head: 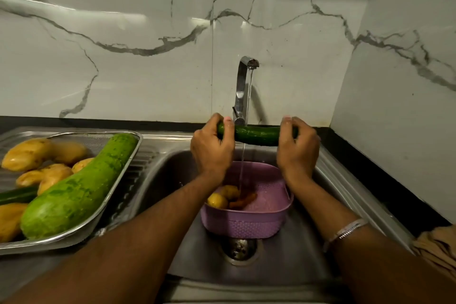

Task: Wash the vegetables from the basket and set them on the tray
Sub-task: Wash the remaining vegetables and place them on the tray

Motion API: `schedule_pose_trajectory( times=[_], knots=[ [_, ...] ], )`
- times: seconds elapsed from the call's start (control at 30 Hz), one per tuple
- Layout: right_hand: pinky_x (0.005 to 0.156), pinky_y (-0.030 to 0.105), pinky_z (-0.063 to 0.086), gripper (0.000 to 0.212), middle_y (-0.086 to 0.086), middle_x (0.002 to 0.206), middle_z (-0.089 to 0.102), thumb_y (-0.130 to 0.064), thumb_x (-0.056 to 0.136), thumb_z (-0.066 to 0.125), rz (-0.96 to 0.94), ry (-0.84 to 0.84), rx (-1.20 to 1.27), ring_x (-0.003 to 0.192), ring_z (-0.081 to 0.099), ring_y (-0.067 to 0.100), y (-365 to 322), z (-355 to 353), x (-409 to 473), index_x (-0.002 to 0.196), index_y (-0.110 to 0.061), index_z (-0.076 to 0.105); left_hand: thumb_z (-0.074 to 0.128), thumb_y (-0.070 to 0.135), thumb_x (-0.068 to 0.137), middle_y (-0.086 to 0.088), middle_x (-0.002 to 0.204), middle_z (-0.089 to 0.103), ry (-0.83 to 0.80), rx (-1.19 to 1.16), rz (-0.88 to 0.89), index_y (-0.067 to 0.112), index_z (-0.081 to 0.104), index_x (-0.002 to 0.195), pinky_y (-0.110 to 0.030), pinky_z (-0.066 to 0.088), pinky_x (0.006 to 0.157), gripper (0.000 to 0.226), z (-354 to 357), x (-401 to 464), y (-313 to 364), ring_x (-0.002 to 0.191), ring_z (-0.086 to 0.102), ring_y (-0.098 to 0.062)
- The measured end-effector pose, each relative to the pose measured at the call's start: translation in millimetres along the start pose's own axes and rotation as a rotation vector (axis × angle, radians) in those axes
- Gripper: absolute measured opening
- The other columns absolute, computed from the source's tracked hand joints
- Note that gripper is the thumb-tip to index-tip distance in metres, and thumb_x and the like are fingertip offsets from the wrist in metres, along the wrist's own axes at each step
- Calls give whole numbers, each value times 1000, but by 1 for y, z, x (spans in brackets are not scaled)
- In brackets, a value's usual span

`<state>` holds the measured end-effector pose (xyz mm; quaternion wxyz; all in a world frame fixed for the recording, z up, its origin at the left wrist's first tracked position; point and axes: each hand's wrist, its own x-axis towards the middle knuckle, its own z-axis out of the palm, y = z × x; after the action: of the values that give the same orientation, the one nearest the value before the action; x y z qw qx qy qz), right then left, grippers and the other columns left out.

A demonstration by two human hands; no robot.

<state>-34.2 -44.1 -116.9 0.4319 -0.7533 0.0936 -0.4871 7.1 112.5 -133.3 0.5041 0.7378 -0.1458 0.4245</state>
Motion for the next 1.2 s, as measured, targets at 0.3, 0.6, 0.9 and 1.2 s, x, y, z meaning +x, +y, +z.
schedule_pose_trajectory(
  times=[0.3,0.6,0.9,1.2],
  knots=[
    [57,33,36,46,-2,65,55,-41,105,45,314,-38,77,62,49,14,6,4,5,65,-18,51,51,40,100,7,53,48,-7,5,60,23,56,74,-20,39,50,31,3,-3,17,52,51,-7],
    [73,33,41,35,15,105,73,-36,97,50,402,-273,-258,93,64,35,40,-3,0,99,-12,76,51,62,95,11,104,70,-592,368,340,31,71,113,-31,49,78,41,1,-21,7,99,62,-11],
    [67,35,46,36,9,81,69,-39,95,53,303,-317,-168,82,65,33,43,-10,-3,69,-16,63,74,38,84,1,120,68,-881,586,405,28,60,131,-42,54,87,49,-3,-22,43,109,63,-23],
    [50,27,40,67,10,63,61,-67,102,25,412,-477,170,50,53,24,29,0,-12,86,-18,68,72,51,76,4,97,76,-635,585,47,25,75,110,-36,59,81,43,-112,38,50,86,70,-15]
  ],
)
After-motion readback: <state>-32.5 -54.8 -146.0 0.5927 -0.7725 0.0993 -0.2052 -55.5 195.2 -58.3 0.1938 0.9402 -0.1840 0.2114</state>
